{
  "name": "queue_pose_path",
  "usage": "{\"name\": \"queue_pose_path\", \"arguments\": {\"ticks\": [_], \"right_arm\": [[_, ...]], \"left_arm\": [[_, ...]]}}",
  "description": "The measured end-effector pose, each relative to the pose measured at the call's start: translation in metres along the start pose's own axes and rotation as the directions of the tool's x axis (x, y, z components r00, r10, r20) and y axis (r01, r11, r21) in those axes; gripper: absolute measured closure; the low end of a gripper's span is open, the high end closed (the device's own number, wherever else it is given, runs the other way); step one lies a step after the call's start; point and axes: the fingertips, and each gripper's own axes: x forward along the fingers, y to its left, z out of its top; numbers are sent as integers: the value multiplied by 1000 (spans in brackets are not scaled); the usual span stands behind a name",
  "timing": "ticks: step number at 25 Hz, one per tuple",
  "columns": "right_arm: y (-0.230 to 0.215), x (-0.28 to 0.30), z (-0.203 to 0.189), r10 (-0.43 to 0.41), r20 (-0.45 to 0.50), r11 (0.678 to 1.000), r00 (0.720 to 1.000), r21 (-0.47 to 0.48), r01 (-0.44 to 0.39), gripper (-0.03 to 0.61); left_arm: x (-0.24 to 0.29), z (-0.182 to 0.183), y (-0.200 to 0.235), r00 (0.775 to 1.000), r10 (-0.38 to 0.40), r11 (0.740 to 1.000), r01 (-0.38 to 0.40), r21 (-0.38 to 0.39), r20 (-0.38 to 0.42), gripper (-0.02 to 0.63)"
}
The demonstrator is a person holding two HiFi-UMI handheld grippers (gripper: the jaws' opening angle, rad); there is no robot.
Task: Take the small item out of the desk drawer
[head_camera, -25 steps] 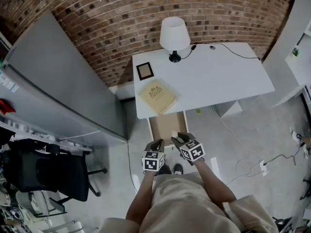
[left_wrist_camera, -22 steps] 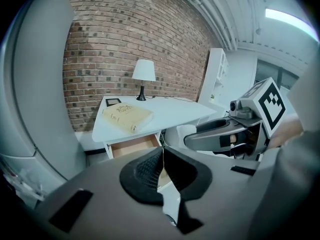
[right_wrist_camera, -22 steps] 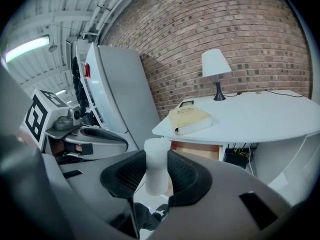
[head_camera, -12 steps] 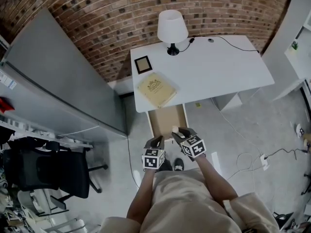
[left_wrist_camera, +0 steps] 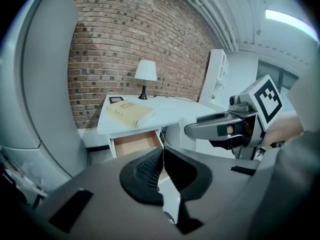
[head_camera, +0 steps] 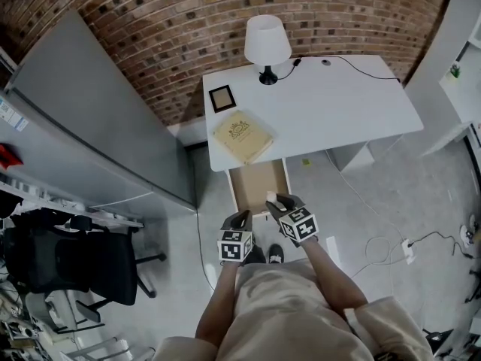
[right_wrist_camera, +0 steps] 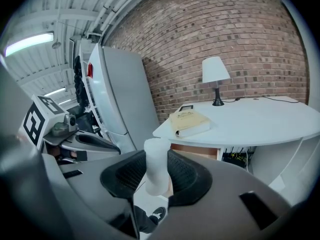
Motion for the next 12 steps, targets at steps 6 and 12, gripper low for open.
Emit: {"name": "queue_pose_path", "arguments": {"ticks": [6, 12], "right_arm": [[4, -1, 4, -4, 16, 1000, 1000, -21, 5, 423], [-2, 2, 19, -21, 41, 999, 999, -46, 23, 423]], "left_arm": [[-4, -3, 4, 1000, 5, 1000, -5, -7, 0, 594], [0, 6, 9, 1000, 5, 1000, -5, -9, 17, 595]]}}
